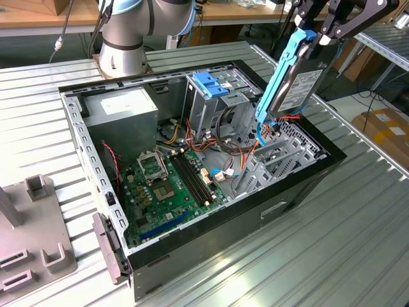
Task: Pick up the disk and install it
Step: 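Pick up the disk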
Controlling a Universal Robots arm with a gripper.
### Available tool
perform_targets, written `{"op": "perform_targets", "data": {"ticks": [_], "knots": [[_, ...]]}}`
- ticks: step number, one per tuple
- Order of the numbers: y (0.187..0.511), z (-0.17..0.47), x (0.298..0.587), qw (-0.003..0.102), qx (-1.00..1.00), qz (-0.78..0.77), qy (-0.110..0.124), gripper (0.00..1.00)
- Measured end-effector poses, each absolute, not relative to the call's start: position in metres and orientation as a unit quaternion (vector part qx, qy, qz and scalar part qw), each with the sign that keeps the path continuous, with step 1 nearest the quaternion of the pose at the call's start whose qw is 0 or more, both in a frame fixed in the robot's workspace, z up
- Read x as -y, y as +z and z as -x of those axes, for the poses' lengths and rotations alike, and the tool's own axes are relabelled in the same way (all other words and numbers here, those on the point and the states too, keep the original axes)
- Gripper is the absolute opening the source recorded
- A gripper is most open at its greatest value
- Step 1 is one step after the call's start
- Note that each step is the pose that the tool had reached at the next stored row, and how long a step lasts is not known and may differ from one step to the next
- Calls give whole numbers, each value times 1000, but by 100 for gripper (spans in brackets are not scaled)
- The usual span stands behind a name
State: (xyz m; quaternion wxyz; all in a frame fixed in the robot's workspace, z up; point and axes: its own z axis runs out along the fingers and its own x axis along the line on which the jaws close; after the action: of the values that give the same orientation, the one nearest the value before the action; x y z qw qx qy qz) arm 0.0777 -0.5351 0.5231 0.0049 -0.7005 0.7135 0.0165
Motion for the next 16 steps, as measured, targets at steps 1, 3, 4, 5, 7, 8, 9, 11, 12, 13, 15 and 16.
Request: {"op": "perform_targets", "data": {"ticks": [1,3,4,5,7,8,9,11,12,13,15,16], "knots": [[523,-78,536,5,-713,700,17,36],[523,-78,537,5,-713,700,16,36],[523,-78,538,5,-713,700,16,36],[523,-78,538,5,-713,700,16,36],[523,-78,539,5,-713,700,16,36],[523,-78,540,5,-713,700,17,36],[523,-78,540,5,-713,700,16,36],[523,-78,544,5,-713,700,16,36],[523,-78,546,5,-713,700,16,36],[523,-78,548,5,-713,700,16,36],[523,-78,549,5,-713,700,16,36],[523,-78,549,5,-713,700,16,36]]}}
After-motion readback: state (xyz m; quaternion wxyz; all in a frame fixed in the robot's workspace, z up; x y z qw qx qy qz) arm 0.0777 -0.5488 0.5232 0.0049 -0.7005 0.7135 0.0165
